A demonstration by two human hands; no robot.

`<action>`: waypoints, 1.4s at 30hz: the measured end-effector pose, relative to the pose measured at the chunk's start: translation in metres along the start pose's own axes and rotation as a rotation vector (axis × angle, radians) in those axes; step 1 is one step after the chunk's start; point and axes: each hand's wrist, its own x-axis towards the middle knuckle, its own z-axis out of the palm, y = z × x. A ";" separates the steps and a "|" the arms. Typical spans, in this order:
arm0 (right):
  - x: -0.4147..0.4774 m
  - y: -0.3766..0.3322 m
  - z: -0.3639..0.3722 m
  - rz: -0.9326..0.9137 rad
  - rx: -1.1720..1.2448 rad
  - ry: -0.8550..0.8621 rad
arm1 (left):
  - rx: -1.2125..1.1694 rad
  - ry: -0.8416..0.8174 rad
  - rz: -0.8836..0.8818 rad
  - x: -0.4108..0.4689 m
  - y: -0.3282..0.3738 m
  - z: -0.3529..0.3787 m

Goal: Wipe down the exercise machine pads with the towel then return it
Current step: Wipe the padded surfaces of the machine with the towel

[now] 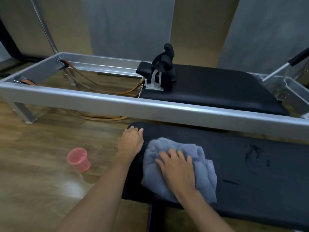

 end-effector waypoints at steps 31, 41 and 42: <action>-0.022 0.066 -0.017 0.036 -0.190 0.139 | 0.185 -0.120 0.329 -0.036 0.069 0.026; 0.149 0.110 0.001 0.147 -0.174 0.117 | 0.284 0.030 0.450 -0.007 0.064 0.033; 0.148 0.109 0.002 0.141 -0.177 0.139 | 0.280 0.027 0.452 0.001 0.065 0.030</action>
